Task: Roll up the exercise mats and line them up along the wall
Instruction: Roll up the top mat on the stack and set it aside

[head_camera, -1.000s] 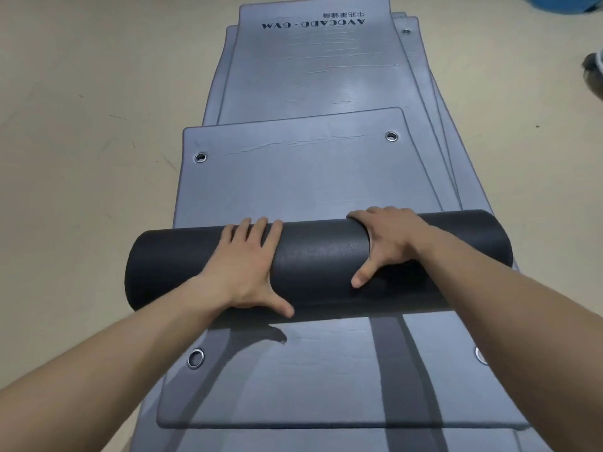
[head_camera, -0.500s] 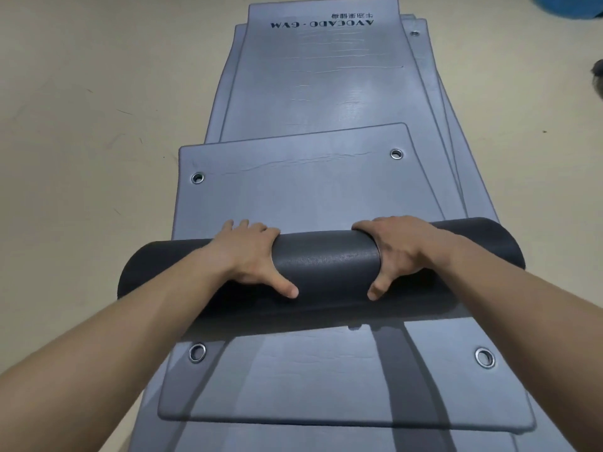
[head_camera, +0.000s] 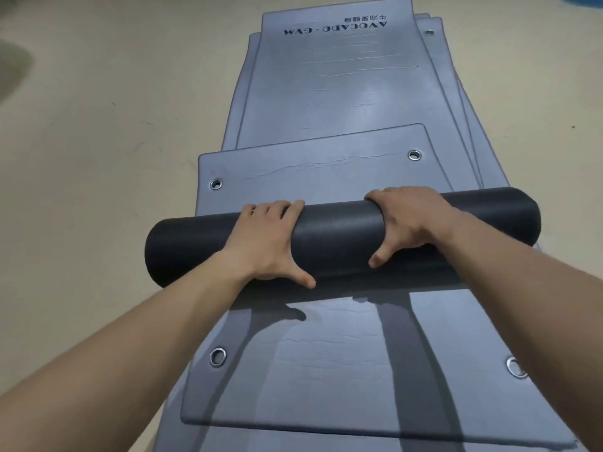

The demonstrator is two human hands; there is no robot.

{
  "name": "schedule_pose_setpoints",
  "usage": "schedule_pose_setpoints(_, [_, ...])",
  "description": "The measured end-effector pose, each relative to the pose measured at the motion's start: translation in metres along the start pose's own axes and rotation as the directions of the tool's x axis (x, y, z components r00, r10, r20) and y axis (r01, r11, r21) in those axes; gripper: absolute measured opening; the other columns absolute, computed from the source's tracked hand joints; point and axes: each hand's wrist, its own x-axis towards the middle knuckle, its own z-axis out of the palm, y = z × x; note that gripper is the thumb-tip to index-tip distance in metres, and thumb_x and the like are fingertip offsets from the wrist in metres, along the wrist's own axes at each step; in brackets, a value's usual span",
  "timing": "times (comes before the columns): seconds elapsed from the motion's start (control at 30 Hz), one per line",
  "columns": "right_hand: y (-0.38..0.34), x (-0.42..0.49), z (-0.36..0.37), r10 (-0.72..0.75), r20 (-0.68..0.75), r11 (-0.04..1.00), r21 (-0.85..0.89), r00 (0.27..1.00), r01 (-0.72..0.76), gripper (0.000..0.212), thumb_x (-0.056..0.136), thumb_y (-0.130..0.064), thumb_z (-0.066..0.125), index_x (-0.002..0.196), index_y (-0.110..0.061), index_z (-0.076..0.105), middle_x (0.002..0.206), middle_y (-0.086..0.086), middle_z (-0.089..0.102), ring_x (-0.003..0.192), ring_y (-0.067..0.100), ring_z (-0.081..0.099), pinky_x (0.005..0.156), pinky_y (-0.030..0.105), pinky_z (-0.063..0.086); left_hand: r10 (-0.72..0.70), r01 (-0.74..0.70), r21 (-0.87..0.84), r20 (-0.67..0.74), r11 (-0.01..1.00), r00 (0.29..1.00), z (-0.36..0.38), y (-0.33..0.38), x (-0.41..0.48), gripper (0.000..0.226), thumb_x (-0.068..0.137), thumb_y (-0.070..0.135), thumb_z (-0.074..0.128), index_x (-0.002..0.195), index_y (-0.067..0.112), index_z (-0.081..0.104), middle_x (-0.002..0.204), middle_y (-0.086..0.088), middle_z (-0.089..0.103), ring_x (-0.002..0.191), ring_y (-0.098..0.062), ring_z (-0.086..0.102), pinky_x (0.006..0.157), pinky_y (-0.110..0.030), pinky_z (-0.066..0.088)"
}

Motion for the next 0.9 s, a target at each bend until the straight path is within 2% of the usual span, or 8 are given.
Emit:
schedule_pose_setpoints(0.17, [-0.007, -0.004, -0.008, -0.035, 0.226, 0.976, 0.217, 0.974, -0.015, 0.106, 0.039, -0.076, 0.089, 0.129, -0.031, 0.056, 0.114, -0.01, 0.064, 0.113, 0.023, 0.061, 0.093, 0.039, 0.05, 0.037, -0.02, -0.071, 0.256, 0.997, 0.966, -0.018, -0.015, 0.007, 0.117, 0.038, 0.088, 0.077, 0.137, 0.032, 0.048, 0.119, 0.008, 0.067, 0.104, -0.024, 0.062, 0.087, -0.041, 0.052])
schedule_pose_setpoints(0.23, [-0.011, -0.025, 0.015, -0.014, 0.088, 0.978, 0.208, 0.996, -0.004, 0.122, 0.042, -0.083, 0.083, 0.146, -0.035, 0.044, 0.134, -0.008, 0.057, 0.128, 0.024, 0.053, 0.105, 0.042, 0.044, 0.059, -0.022, -0.121, 0.31, 0.992, 0.949, -0.014, -0.016, 0.003, 0.12, 0.036, 0.085, 0.079, 0.141, 0.036, 0.046, 0.124, 0.012, 0.065, 0.111, -0.022, 0.061, 0.089, -0.039, 0.05])
schedule_pose_setpoints(0.33, [-0.026, -0.057, 0.052, 0.006, -0.172, 1.0, -0.02, 0.985, -0.009, 0.143, 0.035, -0.098, 0.065, 0.156, -0.032, 0.026, 0.153, -0.002, 0.042, 0.139, 0.026, 0.041, 0.119, 0.048, 0.028, 0.06, 0.013, -0.205, 0.348, 0.979, 0.936, -0.015, -0.018, 0.007, 0.123, 0.039, 0.081, 0.084, 0.147, 0.039, 0.041, 0.132, 0.014, 0.061, 0.122, -0.022, 0.058, 0.1, -0.042, 0.048])
schedule_pose_setpoints(0.5, [-0.011, -0.011, 0.02, 0.014, -0.021, 0.997, 0.07, 1.0, -0.013, 0.147, 0.034, -0.099, 0.066, 0.158, -0.032, 0.025, 0.15, -0.003, 0.048, 0.135, 0.025, 0.049, 0.112, 0.048, 0.038, 0.042, -0.048, -0.048, -0.112, 0.998, 0.993, 0.014, -0.015, -0.028, 0.135, 0.047, 0.094, 0.067, 0.158, 0.027, 0.028, 0.157, 0.0, 0.043, 0.141, -0.027, 0.043, 0.12, -0.044, 0.033])
schedule_pose_setpoints(0.63, [-0.02, -0.007, 0.038, 0.031, -0.121, 0.999, -0.006, 0.992, -0.032, 0.157, 0.028, -0.102, 0.05, 0.162, -0.027, 0.015, 0.163, 0.004, 0.03, 0.149, 0.03, 0.027, 0.124, 0.054, 0.017, 0.098, -0.1, -0.048, -0.03, 0.994, 0.995, 0.011, -0.03, 0.005, 0.137, 0.05, 0.099, 0.062, 0.161, 0.031, 0.02, 0.162, 0.002, 0.035, 0.145, -0.025, 0.038, 0.122, -0.046, 0.028])
schedule_pose_setpoints(0.7, [-0.029, -0.014, 0.061, 0.018, -0.209, 0.996, -0.085, 0.978, -0.037, 0.155, 0.036, -0.098, 0.062, 0.162, -0.024, 0.009, 0.165, 0.008, 0.022, 0.152, 0.033, 0.021, 0.124, 0.056, 0.015, 0.103, -0.102, -0.052, 0.022, 0.993, 0.994, 0.004, -0.034, 0.021, 0.138, 0.051, 0.098, 0.063, 0.163, 0.032, 0.016, 0.164, 0.002, 0.032, 0.148, -0.026, 0.034, 0.124, -0.049, 0.023])
schedule_pose_setpoints(0.8, [-0.02, 0.005, 0.048, 0.013, -0.217, 0.998, -0.056, 0.976, -0.026, 0.147, 0.041, -0.091, 0.072, 0.159, -0.026, 0.015, 0.16, 0.003, 0.031, 0.146, 0.029, 0.032, 0.12, 0.053, 0.023, 0.042, -0.037, 0.145, -0.028, 0.989, 0.999, 0.026, -0.025, 0.01, 0.147, 0.053, 0.098, 0.061, 0.163, 0.023, 0.0, 0.171, -0.009, 0.009, 0.157, -0.036, 0.01, 0.126, -0.06, 0.01])
schedule_pose_setpoints(0.9, [-0.009, 0.03, 0.022, -0.002, -0.108, 1.0, -0.006, 0.994, 0.001, 0.145, 0.034, -0.094, 0.07, 0.155, -0.03, 0.024, 0.148, -0.002, 0.046, 0.132, 0.027, 0.049, 0.108, 0.05, 0.039, 0.038, -0.024, 0.172, -0.078, 0.985, 0.996, 0.033, -0.026, 0.014, 0.147, 0.052, 0.093, 0.068, 0.162, 0.021, 0.003, 0.169, -0.008, 0.015, 0.154, -0.036, 0.018, 0.125, -0.056, 0.018])
